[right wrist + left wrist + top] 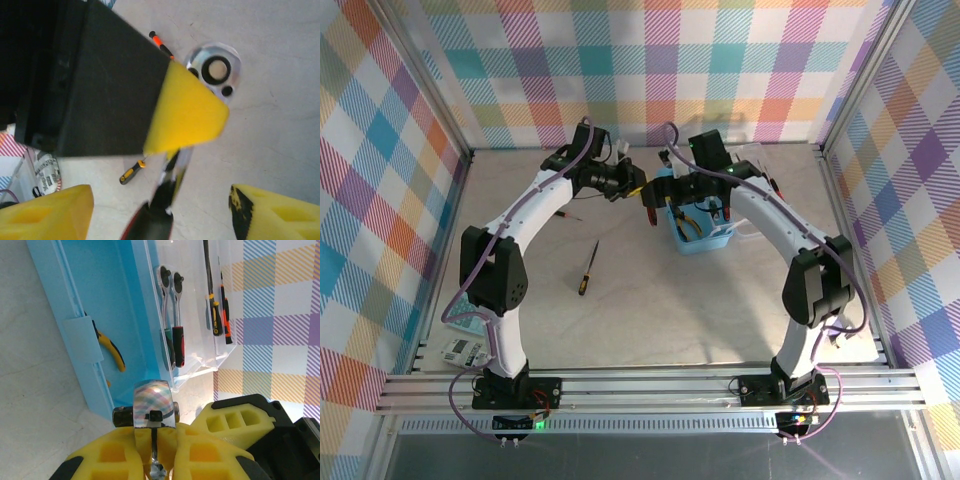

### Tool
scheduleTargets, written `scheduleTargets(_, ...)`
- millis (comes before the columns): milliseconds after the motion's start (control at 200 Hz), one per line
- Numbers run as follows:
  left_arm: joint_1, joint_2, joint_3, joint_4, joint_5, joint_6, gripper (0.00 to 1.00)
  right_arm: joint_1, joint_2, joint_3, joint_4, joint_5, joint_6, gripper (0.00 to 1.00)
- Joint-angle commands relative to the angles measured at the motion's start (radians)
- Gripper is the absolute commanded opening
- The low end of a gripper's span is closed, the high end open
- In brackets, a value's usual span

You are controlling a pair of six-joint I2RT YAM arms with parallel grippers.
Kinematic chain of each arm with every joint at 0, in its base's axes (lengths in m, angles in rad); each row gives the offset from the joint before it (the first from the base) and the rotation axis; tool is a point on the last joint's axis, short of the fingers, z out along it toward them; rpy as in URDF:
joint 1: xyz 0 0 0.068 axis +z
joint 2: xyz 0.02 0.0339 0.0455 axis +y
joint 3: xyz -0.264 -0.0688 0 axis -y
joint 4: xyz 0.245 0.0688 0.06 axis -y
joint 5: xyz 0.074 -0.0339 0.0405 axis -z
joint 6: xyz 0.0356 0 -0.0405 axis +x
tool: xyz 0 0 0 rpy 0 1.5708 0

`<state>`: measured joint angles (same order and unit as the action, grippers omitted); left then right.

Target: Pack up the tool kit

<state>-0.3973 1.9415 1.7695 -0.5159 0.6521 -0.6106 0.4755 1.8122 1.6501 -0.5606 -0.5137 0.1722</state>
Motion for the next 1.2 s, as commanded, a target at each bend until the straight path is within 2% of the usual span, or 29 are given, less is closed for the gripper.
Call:
scheduleTargets(0,-0.002,-0.045,-0.006,0.056,0.04,-0.018,0.0,0.023,0.018,0.057,0.005,-0.029,0.018,0.64)
scheduleTargets(205,-0.002,-0.05,-0.011,0.074,0.045,-0.024,0.0,0.035,0.036,0.062,-0.005,-0.024,0.026,0.38)
scheduleTargets(310,-0.002,-0.047,-0.007,0.077,0.047,-0.026,0.0,0.035,0.036,0.056,-0.014,-0.012,0.027,0.29)
scheduleTargets(425,-0.002,-0.046,-0.005,0.083,0.052,-0.03,0.0,0.035,0.039,0.054,-0.018,-0.008,0.027,0.23)
scheduleTargets(530,-0.002,-0.044,-0.004,0.087,0.055,-0.032,0.0,0.036,0.042,0.057,-0.016,-0.012,0.028,0.1)
scheduleTargets(680,-0.002,-0.047,-0.005,0.091,0.058,-0.032,0.0,0.036,0.045,0.059,-0.01,-0.023,0.03,0.0)
scheduleTargets(900,-0.002,-0.046,-0.005,0.094,0.061,-0.032,0.0,0.037,0.05,0.065,-0.008,-0.036,0.035,0.0)
scheduleTargets(920,-0.002,-0.046,-0.007,0.094,0.061,-0.031,0.0,0.036,0.051,0.065,-0.009,-0.04,0.033,0.09)
scheduleTargets(965,-0.002,-0.046,-0.007,0.095,0.061,-0.032,0.0,0.037,0.054,0.068,-0.014,-0.045,0.032,0.38)
scheduleTargets(1000,-0.002,-0.046,-0.009,0.096,0.061,-0.032,0.0,0.036,0.056,0.07,-0.018,-0.047,0.031,0.48)
scheduleTargets(1105,-0.002,-0.044,-0.008,0.097,0.063,-0.034,0.0,0.037,0.056,0.065,-0.024,-0.051,0.028,0.62)
scheduleTargets(1195,-0.002,-0.044,-0.01,0.098,0.064,-0.033,0.0,0.037,0.058,0.065,-0.031,-0.057,0.025,0.64)
